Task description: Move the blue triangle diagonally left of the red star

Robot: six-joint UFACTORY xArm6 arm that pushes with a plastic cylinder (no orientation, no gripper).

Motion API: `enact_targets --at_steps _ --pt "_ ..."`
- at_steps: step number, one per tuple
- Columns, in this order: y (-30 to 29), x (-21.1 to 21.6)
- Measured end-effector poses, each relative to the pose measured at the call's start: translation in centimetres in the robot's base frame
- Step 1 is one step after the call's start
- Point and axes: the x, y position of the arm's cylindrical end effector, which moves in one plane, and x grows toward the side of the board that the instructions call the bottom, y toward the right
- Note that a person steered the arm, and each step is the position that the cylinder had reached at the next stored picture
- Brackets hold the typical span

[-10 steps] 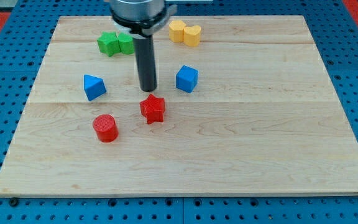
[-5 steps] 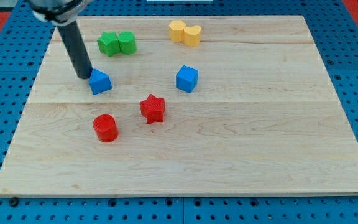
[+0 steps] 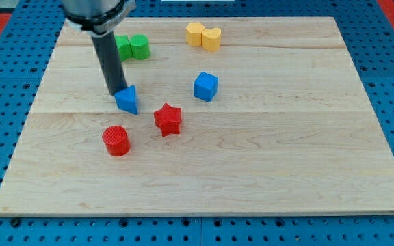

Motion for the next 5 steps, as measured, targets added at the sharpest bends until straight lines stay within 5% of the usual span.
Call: enact_targets --at_steps 3,5 --pt "1.9 4.3" --pt "10.0 -0.5"
